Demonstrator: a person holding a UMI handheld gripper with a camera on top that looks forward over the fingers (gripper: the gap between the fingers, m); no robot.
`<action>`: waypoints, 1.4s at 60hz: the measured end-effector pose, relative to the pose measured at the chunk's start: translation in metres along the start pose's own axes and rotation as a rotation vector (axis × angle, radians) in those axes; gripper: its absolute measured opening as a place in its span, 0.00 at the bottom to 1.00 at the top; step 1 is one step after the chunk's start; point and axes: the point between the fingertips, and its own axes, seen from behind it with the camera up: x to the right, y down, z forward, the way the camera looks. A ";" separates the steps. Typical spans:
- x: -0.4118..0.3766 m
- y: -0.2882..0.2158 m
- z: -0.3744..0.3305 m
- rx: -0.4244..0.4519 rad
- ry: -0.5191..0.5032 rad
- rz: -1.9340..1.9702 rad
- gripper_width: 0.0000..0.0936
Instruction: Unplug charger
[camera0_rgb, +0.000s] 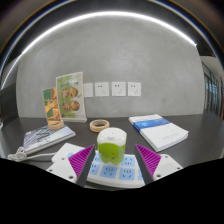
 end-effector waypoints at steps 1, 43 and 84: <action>0.003 0.001 0.006 -0.001 0.003 0.009 0.86; -0.003 0.003 0.049 0.044 0.082 -0.026 0.36; 0.145 -0.101 0.061 0.092 0.112 -0.165 0.37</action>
